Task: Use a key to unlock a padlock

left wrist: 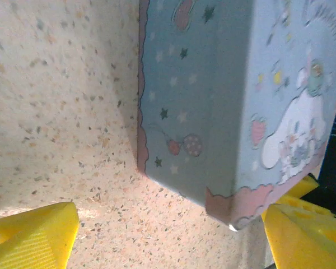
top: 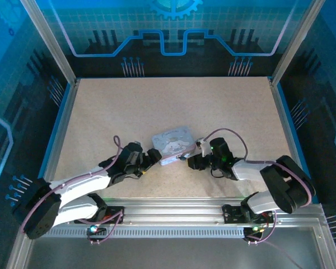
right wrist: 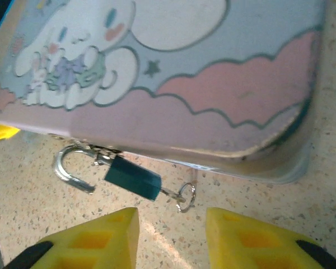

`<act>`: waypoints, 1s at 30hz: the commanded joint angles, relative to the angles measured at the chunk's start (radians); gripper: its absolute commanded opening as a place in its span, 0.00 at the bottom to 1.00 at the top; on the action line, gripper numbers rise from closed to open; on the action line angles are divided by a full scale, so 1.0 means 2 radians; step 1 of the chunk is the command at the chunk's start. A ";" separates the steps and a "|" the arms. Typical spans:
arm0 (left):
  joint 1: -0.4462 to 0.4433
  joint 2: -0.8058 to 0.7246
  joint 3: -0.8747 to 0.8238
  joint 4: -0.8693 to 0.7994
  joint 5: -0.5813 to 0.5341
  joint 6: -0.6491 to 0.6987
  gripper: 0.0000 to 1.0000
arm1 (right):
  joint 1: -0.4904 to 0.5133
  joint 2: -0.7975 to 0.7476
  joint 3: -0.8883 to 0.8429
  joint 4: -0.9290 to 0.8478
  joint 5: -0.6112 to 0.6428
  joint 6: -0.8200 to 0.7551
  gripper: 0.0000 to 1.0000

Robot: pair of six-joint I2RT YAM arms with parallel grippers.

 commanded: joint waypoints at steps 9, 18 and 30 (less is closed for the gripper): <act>0.066 0.003 0.026 -0.027 0.054 0.067 0.88 | -0.011 -0.040 -0.002 0.014 -0.031 -0.023 0.47; 0.069 0.088 0.053 0.025 0.098 0.082 0.86 | -0.022 0.017 0.037 0.022 -0.052 -0.024 0.35; 0.055 0.131 0.035 0.062 0.104 0.071 0.79 | -0.045 0.084 0.085 0.043 -0.079 -0.048 0.35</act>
